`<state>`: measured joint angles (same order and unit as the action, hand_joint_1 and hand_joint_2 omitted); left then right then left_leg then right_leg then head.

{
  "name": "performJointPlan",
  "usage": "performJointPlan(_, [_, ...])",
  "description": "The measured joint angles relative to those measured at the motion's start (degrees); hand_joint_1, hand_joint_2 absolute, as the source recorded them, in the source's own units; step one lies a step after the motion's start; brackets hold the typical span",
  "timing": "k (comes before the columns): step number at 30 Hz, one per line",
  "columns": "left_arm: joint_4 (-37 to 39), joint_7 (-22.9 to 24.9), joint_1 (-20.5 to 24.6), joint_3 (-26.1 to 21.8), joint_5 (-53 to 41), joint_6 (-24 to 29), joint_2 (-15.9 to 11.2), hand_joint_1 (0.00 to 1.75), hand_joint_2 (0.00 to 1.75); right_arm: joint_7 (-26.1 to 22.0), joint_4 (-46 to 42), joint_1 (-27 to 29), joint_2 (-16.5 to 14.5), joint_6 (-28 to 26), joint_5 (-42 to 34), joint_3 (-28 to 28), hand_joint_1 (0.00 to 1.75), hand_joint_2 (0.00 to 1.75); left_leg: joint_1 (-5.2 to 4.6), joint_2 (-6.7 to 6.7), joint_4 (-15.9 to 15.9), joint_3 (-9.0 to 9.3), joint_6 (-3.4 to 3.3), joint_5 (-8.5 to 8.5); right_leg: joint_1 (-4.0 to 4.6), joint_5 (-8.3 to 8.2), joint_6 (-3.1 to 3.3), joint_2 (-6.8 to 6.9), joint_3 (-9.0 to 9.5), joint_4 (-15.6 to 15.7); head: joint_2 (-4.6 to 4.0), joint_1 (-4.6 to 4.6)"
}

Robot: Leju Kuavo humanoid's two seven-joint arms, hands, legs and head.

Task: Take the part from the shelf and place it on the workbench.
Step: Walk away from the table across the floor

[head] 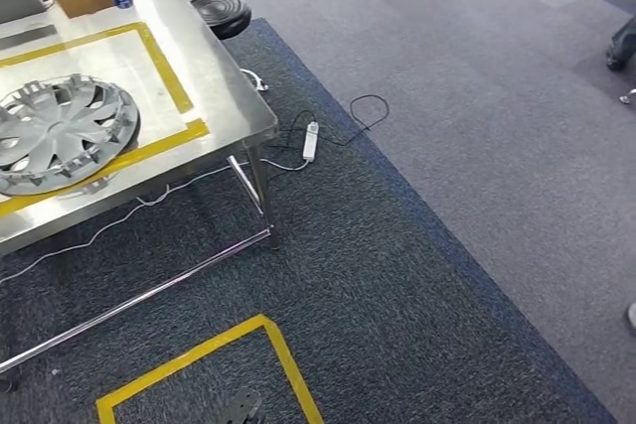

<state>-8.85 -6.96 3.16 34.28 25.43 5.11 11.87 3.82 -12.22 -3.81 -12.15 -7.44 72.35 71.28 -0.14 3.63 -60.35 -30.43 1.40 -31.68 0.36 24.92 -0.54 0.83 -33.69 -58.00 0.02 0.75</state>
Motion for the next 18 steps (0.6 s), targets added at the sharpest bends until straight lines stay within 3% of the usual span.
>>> performJointPlan(2, [0.0,-0.49,-0.06,-0.02,0.12,-0.05,-0.11,0.0,0.0,-0.3,0.0,-0.1,0.0,0.08,-0.43,0.17,0.0,0.0,0.11,-2.43,-7.14,-3.44,0.22,-3.63,-0.09,-0.19,0.27,-1.47,-0.24,0.07,0.0,-0.17])
performJointPlan(3, [0.0,-0.59,0.0,-0.02,0.12,-0.05,-0.16,0.0,0.0,-0.43,0.0,-0.11,0.0,0.14,-0.58,0.23,0.0,0.0,0.13,-2.81,-10.27,-5.02,0.27,-4.65,-0.1,-0.23,0.31,-2.28,-0.31,0.06,0.0,-0.17])
performJointPlan(4, [0.0,-0.69,0.07,-0.03,0.12,-0.05,-0.2,0.0,0.0,-0.47,0.0,-0.05,0.0,0.2,-0.68,0.26,0.0,0.0,0.15,-2.99,-11.8,-5.86,0.31,-4.56,-0.12,-0.27,0.3,-3.12,-0.33,0.05,0.0,-0.17])
performJointPlan(5, [0.0,-0.75,0.14,-0.03,0.12,-0.05,-0.22,0.0,0.0,-0.47,0.0,0.01,0.0,0.23,-0.72,0.29,0.0,0.0,0.19,-3.15,-11.3,-5.73,0.34,-3.34,-0.18,-0.31,0.23,-4.01,-0.3,0.03,0.0,-0.16])
performJointPlan(6, [0.0,-0.75,0.16,-0.03,0.12,-0.05,-0.24,0.0,0.0,-0.47,0.0,0.05,0.0,0.25,-0.74,0.33,0.0,0.0,0.29,-3.48,-8.86,-4.65,0.39,-1.28,-0.28,-0.38,0.1,-4.96,-0.27,-0.02,0.0,-0.16])
performJointPlan(8, [0.0,-0.69,0.07,-0.03,0.14,-0.05,-0.26,0.0,0.0,-0.48,0.0,0.01,0.0,0.26,-0.75,0.38,0.0,0.0,0.79,-5.99,-1.81,-1.52,0.58,2.58,-0.4,-0.48,-0.42,-6.79,-0.52,-0.39,0.0,-0.22])
performJointPlan(10, [0.0,-0.58,0.04,-0.03,0.17,-0.05,-0.25,0.0,0.0,-0.52,0.0,-0.05,0.0,0.3,-0.81,0.4,0.0,0.0,1.08,-8.29,2.17,0.04,0.28,3.59,-0.47,-0.66,-1.09,-8.18,-1.25,-0.81,0.01,-0.26])
performJointPlan(12, [0.0,-0.38,0.08,-0.04,0.34,-0.09,-0.22,0.0,0.0,-0.56,0.01,0.23,0.0,0.45,-0.99,0.51,0.0,0.0,0.97,-7.88,2.68,0.07,-0.64,3.46,-0.72,-1.04,-1.8,-9.31,-1.95,-0.76,0.01,-0.27])
performJointPlan(13, [0.0,-0.18,0.08,-0.05,0.58,-0.17,-0.21,0.0,0.0,-0.56,0.02,0.44,0.01,0.6,-1.04,0.58,0.0,0.0,0.97,-7.26,2.77,0.09,-1.04,3.59,-0.74,-1.01,-2.12,-8.92,-2.21,-0.91,0.0,-0.27])
performJointPlan(15, [0.0,0.17,-0.02,-0.09,1.06,-0.56,-0.2,0.0,0.0,-0.61,0.05,0.5,0.01,0.9,-0.91,0.68,0.0,0.0,1.03,-5.73,2.92,0.19,-1.79,3.76,-0.56,0.67,-2.63,-5.9,-3.82,-3.93,0.0,0.31])
performJointPlan(16, [0.0,0.26,-0.11,-0.11,1.22,-0.8,-0.22,0.0,0.0,-0.73,0.08,0.32,0.01,1.01,-0.78,0.68,0.0,0.0,0.9,-4.86,2.92,0.21,-2.02,3.72,-0.47,2.35,-2.85,-3.8,-5.34,-7.22,0.0,0.6])
performJointPlan(18, [0.0,0.29,-0.27,-0.13,1.25,-1.09,-0.3,0.0,0.0,-1.07,0.11,-0.08,0.0,1.11,-0.56,0.67,0.0,0.0,0.68,-2.93,2.92,0.24,-2.32,3.58,-0.61,5.49,-3.18,-1.73,-8.88,-14.66,0.0,0.85])
